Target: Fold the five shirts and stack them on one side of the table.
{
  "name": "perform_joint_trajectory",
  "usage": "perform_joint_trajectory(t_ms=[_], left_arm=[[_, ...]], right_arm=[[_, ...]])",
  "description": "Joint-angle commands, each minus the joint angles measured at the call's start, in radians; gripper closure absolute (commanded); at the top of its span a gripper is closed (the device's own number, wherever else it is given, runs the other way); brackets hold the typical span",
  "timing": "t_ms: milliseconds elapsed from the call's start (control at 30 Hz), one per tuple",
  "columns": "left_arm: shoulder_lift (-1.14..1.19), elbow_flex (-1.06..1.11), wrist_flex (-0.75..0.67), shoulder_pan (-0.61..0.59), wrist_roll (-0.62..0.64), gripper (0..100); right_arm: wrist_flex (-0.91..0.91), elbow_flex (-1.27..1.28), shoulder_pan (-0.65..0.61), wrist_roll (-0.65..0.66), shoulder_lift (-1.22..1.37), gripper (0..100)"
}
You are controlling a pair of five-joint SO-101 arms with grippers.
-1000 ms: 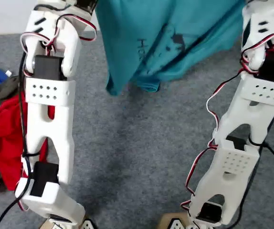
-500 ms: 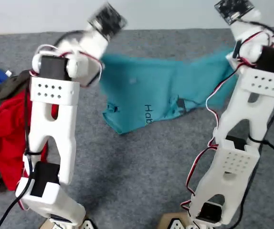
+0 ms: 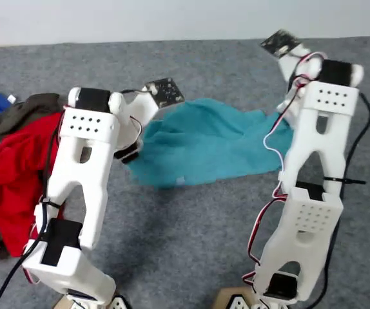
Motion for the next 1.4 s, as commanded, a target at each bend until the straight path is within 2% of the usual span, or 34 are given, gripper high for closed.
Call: perform_joint_trajectory(t_ms=[0,100,200,367,500,667,800,933,1100,1367], left_arm=[[-0.006,0.042,-0.124,-0.026,-0.008,81],[-0.006,0.073,-0.218,-0.046,-0.008,79],[-0.017,0.071,-0.222,-0.051,-0.008,79],[-0.017,0.047,-0.061,0.012,-0.012,79],[-0.017,0.05,0.074,0.123,-0.012,79],[-0.008,0.097,0.089,0.253,-0.009,79],[-0.008,0.232,0.005,0.368,-0.008,79],[-0.006,0.383,-0.181,0.402,-0.006,79],[-0.006,0.521,-0.387,0.341,-0.006,79],[-0.005,0.549,-0.54,0.227,-0.006,79]], right_arm=[[-0.042,0.031,-0.015,0.005,-0.056,98.8],[-0.094,0.054,-0.005,0.005,-0.056,98.8],[-0.127,0.061,0.005,0.005,-0.054,98.8],[-0.154,0.057,0.028,0.005,-0.008,98.8],[-0.203,0.055,0.058,-0.009,0.027,98.9],[-0.231,0.055,0.074,-0.068,0.036,98.9],[-0.228,0.055,0.071,-0.068,0.036,98.9],[-0.226,0.055,0.071,-0.064,0.036,98.9],[-0.226,0.055,0.071,-0.064,0.028,98.9],[-0.226,0.055,0.067,-0.068,0.028,98.9]])
